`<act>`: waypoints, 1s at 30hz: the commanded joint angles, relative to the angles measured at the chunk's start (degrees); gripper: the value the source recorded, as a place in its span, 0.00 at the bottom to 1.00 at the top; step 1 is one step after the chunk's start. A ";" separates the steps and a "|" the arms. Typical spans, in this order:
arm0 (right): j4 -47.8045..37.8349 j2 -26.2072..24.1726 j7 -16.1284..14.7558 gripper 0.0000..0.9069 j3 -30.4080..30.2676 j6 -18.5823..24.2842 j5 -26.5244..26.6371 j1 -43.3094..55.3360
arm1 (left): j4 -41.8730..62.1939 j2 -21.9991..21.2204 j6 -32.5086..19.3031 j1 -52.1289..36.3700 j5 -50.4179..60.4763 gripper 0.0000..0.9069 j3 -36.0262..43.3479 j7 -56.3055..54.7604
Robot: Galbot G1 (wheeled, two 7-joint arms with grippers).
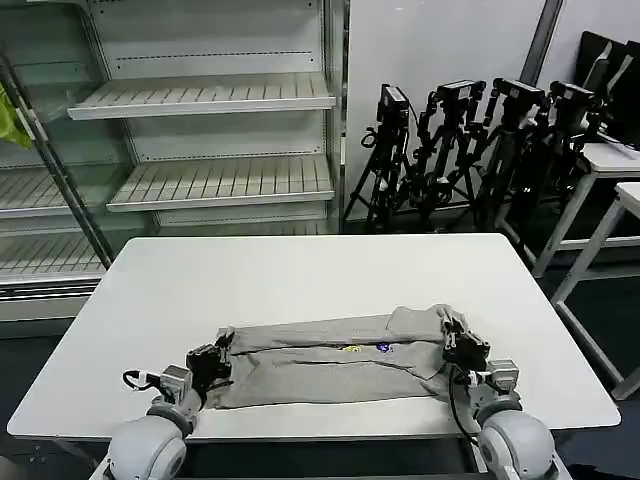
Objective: Fold and organize the clothes.
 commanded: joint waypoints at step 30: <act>14.34 0.56 3.26 1.00 6.88 9.29 -1.76 -14.15 | -2.90 -18.89 -0.94 7.12 -4.07 1.00 -1.97 -11.30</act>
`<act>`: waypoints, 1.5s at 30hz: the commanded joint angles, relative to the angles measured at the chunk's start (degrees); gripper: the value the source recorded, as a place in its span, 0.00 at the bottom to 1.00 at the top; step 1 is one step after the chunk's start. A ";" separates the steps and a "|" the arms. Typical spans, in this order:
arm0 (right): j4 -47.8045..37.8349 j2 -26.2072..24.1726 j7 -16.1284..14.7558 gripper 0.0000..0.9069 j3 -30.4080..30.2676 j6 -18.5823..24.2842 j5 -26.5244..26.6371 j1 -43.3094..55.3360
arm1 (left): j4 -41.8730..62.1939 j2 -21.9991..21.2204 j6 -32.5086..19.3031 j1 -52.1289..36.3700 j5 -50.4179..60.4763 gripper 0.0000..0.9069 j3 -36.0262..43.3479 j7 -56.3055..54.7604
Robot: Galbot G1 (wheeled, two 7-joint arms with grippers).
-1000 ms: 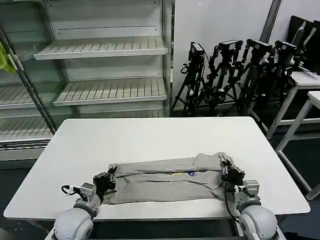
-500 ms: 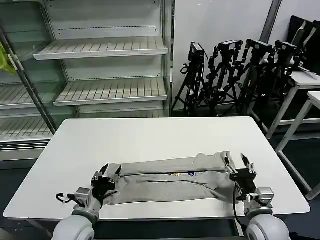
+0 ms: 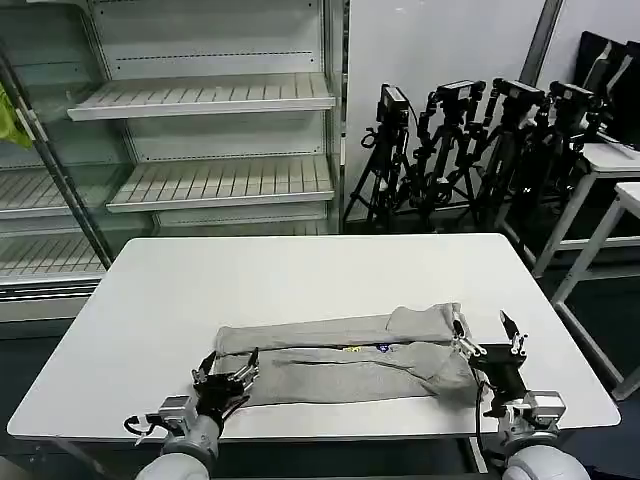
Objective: Fold and organize the clothes.
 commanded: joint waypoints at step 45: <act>7.06 1.71 0.69 1.00 2.54 0.45 0.54 -6.46 | 1.93 -0.40 -2.20 -2.25 -19.11 0.04 -6.26 0.62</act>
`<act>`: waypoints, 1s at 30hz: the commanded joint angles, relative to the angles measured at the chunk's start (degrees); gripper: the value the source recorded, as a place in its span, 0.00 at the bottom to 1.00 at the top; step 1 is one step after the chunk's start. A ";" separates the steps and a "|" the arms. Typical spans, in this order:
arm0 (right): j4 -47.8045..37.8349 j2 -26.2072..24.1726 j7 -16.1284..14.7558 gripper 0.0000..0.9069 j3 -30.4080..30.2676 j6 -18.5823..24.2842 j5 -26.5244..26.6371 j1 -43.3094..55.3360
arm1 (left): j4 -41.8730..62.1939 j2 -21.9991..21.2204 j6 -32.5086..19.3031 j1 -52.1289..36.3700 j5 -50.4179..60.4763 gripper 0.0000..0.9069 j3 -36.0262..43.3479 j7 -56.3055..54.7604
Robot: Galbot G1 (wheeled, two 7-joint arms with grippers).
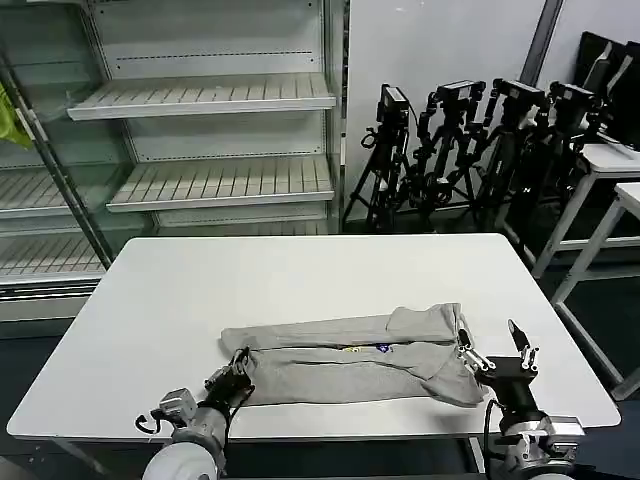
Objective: Fold and organize the clothes.
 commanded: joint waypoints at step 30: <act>-3.38 0.40 -0.04 1.00 -1.00 -0.43 0.83 2.60 | -6.90 11.67 7.28 -3.55 -51.74 0.04 -15.18 -5.41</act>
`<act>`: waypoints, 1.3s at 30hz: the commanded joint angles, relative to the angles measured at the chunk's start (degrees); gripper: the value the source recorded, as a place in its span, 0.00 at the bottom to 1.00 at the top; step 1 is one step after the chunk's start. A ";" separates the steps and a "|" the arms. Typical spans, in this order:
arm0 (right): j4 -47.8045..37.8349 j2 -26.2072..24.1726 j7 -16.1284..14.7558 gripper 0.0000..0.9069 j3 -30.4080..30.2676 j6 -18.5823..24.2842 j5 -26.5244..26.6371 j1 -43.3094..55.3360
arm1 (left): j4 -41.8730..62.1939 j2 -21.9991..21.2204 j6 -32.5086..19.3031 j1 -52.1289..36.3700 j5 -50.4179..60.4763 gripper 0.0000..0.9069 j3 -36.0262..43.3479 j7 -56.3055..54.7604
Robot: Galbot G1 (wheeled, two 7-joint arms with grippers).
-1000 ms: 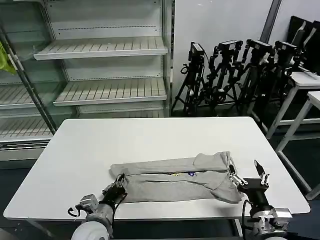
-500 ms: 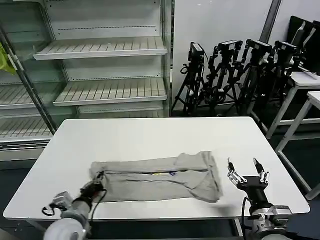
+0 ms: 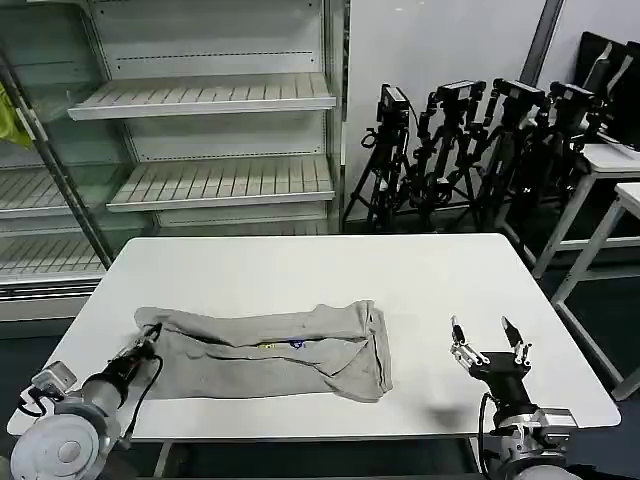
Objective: Fold and organize the clothes.
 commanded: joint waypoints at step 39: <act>-4.83 0.42 -0.09 1.00 1.24 0.19 0.86 1.05 | 8.78 -22.88 -2.43 -16.55 -3.32 0.06 33.72 -4.61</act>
